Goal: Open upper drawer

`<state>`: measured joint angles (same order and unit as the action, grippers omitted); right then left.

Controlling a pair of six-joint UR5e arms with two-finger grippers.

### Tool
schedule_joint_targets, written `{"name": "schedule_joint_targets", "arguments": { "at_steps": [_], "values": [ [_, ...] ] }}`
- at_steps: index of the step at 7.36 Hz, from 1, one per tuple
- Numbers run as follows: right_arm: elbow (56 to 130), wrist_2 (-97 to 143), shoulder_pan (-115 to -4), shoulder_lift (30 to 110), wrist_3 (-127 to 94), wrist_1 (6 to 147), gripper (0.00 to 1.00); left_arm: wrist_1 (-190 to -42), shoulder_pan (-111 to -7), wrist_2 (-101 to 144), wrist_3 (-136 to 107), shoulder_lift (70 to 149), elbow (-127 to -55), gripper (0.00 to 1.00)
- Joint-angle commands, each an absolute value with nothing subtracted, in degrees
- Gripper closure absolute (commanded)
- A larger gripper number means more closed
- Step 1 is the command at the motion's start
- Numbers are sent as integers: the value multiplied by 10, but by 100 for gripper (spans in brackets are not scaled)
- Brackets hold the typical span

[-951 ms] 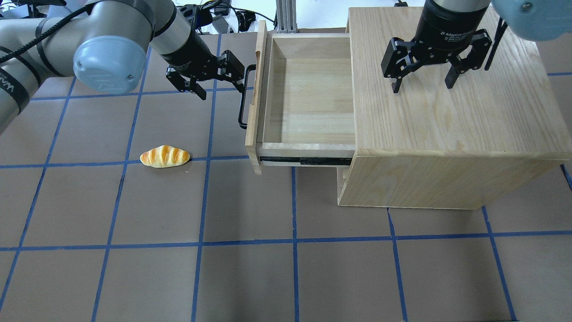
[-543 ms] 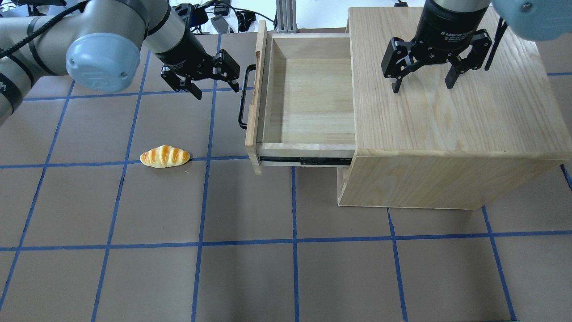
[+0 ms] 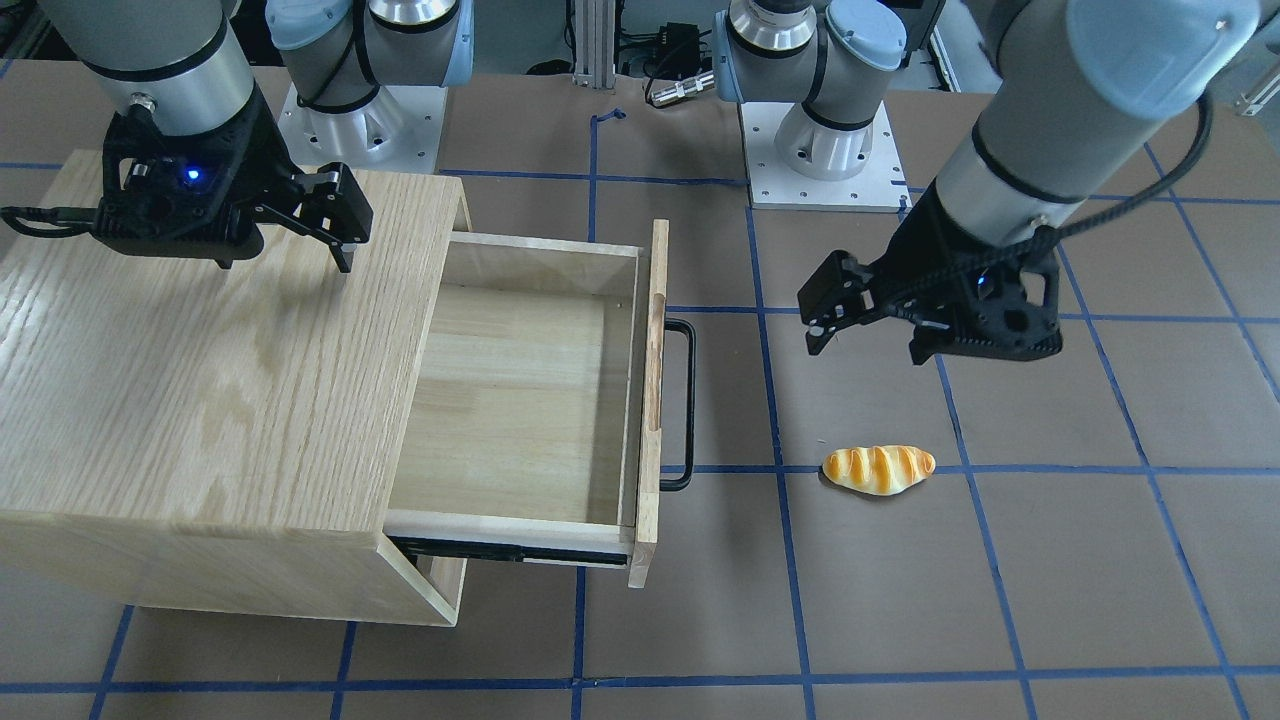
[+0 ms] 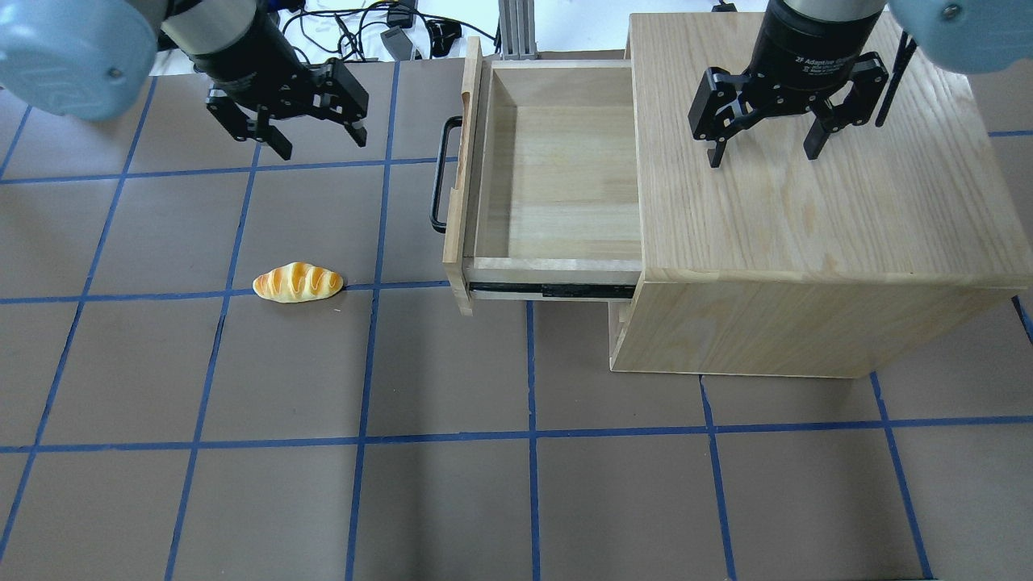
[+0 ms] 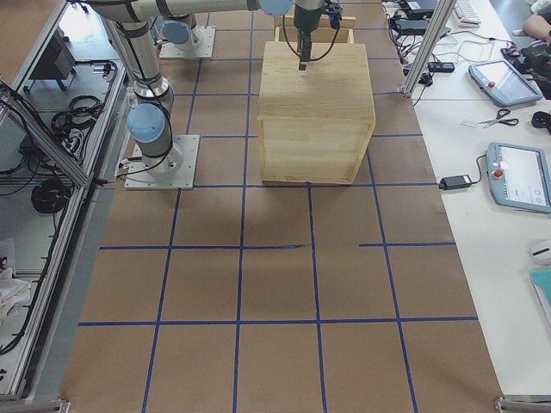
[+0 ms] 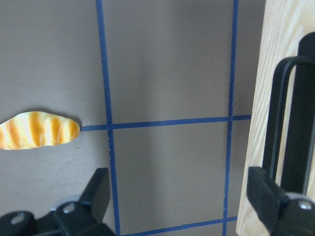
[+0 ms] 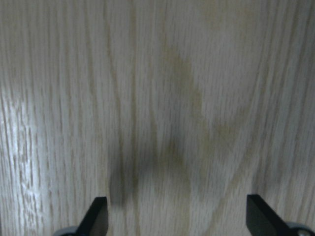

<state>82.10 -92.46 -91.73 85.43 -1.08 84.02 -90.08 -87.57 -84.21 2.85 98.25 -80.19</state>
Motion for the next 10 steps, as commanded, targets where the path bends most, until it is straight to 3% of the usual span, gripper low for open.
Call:
{"name": "schedule_joint_targets", "arguments": {
  "at_steps": [1, 10],
  "values": [
    [822, -925, -918, 854, -11, 840, 0, -944, -878, -881, 35, 936, -782, 0],
    [821, -925, -918, 854, -11, 840, 0, -938, -887, -889, 35, 919, -804, 0]
  ]
}}
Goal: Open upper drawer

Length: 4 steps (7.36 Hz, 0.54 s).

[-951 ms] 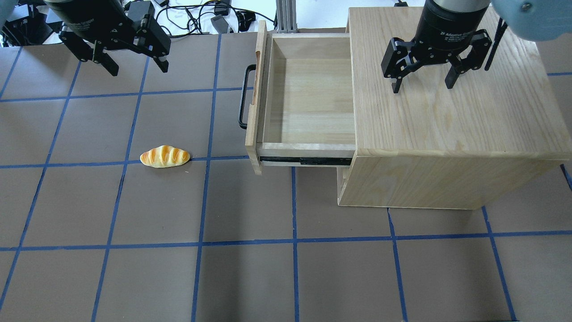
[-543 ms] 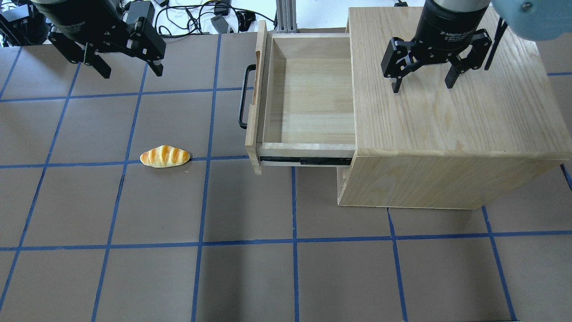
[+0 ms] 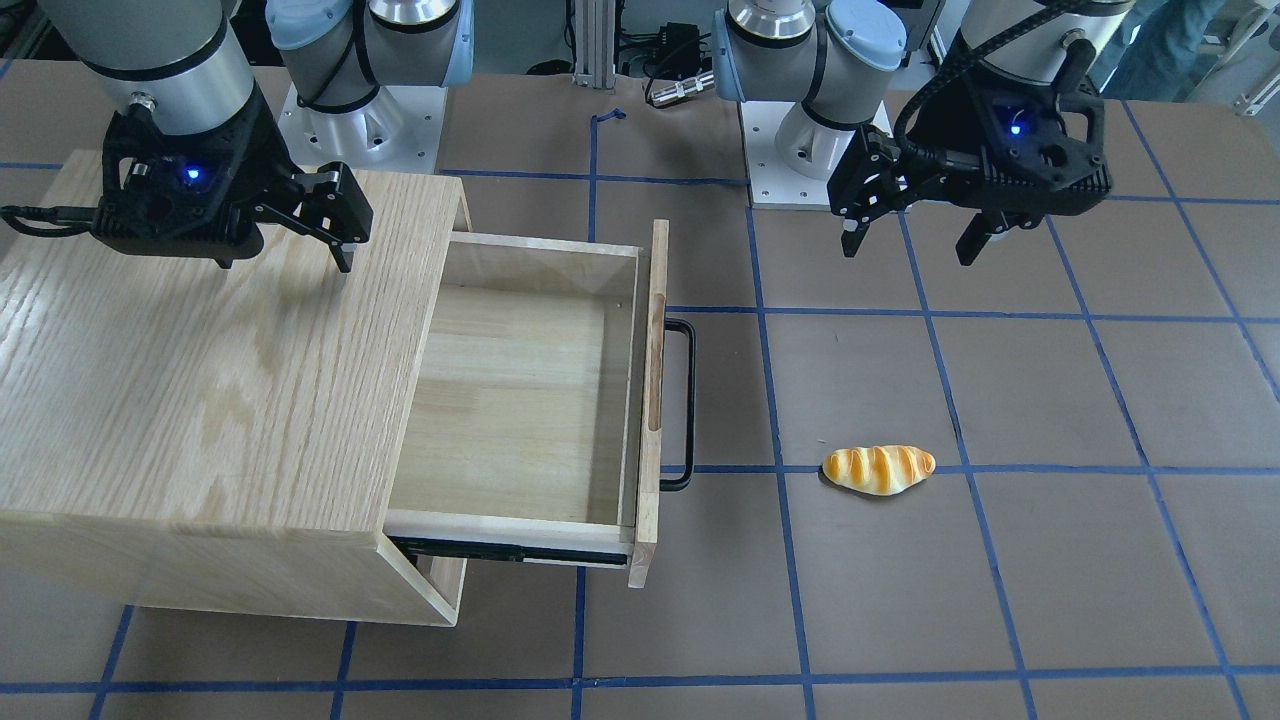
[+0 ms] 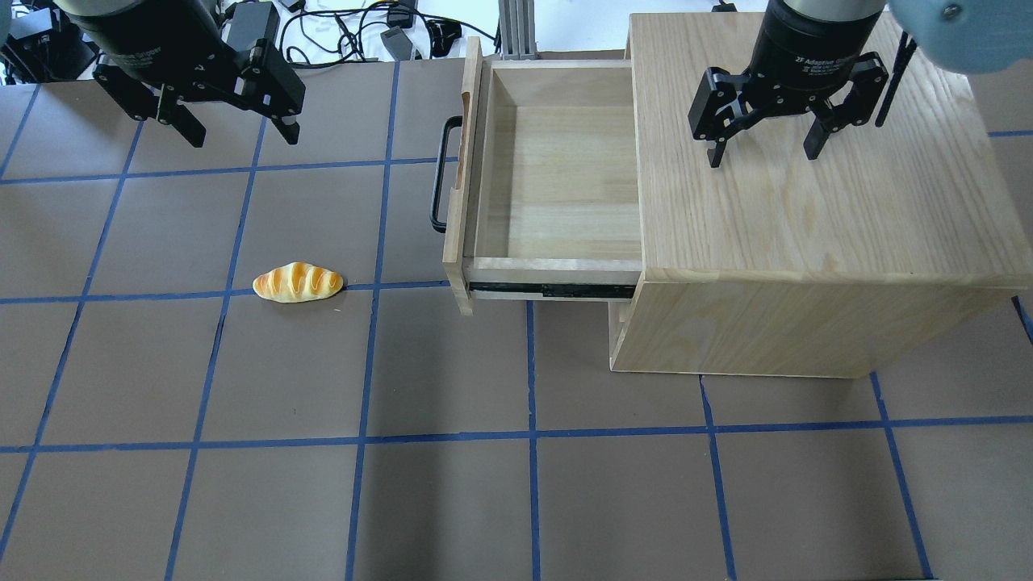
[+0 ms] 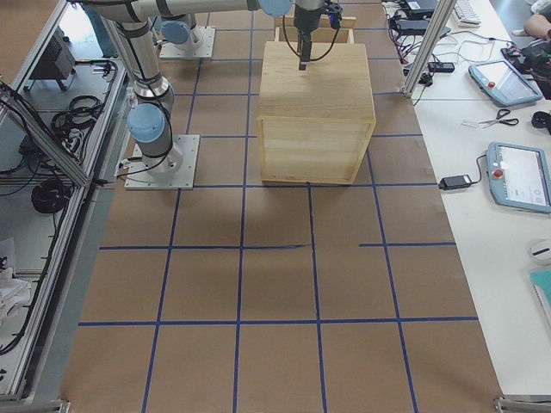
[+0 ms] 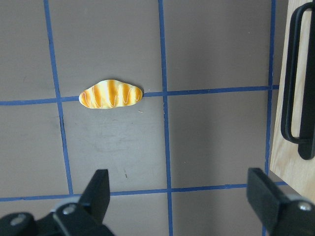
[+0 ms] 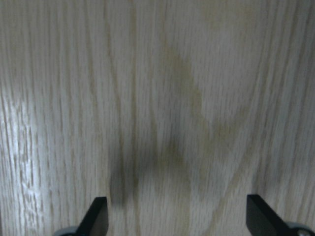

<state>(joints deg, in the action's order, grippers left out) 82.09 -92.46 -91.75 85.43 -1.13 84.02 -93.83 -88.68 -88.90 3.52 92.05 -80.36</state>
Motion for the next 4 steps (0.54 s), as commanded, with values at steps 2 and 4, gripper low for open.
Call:
{"name": "schedule_joint_targets", "arguments": {
  "at_steps": [2, 4],
  "values": [
    [821, -925, -918, 854, -11, 840, 0, -938, -887, -889, 35, 918, -813, 0],
    [821, -925, -917, 854, -11, 840, 0, -937, -887, -890, 35, 917, -819, 0]
  ]
}}
